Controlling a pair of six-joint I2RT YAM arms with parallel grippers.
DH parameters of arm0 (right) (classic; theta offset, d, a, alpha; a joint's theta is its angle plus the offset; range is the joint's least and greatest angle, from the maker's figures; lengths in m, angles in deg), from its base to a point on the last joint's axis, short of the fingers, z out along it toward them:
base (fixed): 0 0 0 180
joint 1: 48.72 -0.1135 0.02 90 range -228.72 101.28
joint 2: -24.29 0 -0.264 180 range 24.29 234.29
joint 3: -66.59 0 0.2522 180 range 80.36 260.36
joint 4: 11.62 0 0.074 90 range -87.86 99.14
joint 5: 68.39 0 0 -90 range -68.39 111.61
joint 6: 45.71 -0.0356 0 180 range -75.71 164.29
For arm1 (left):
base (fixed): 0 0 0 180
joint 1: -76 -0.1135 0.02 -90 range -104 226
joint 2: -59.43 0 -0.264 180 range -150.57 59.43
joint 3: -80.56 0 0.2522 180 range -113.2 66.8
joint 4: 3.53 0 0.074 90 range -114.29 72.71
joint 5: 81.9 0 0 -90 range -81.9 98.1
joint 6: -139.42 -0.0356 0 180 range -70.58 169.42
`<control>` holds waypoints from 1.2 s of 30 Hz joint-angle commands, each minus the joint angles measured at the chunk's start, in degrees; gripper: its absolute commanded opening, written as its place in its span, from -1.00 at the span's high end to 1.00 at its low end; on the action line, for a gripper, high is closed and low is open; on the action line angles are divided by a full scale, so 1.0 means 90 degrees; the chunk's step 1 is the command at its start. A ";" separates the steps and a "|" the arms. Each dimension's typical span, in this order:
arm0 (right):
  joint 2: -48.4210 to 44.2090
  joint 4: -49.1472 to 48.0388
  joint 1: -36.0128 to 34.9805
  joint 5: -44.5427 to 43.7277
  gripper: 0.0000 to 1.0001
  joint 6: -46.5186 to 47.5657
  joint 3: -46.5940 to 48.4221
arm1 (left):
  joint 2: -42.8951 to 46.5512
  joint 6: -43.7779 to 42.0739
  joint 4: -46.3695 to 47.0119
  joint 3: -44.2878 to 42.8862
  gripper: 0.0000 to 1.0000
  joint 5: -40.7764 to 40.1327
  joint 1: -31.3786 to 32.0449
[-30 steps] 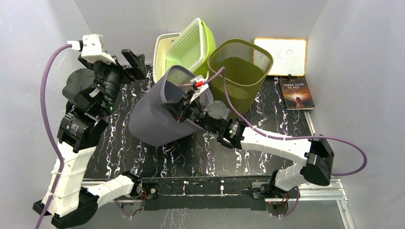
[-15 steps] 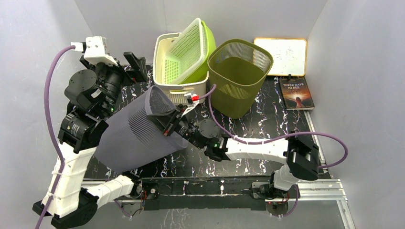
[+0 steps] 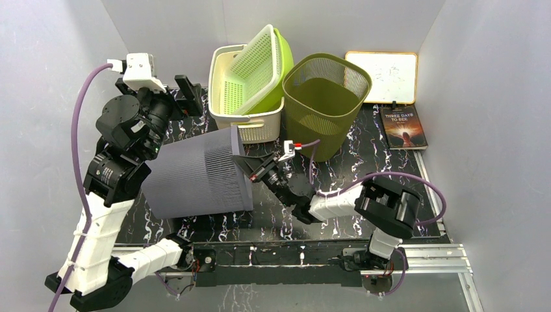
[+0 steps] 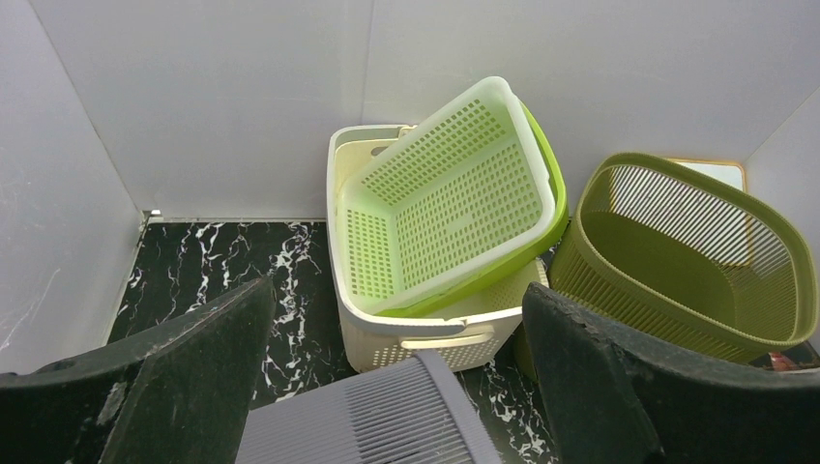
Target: Turn the large container upside down
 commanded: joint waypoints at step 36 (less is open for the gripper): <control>0.0786 -0.3740 0.1625 0.2161 1.00 -0.4498 0.0309 | -0.0537 -0.0406 -0.0050 -0.0389 -0.97 0.0050 0.0030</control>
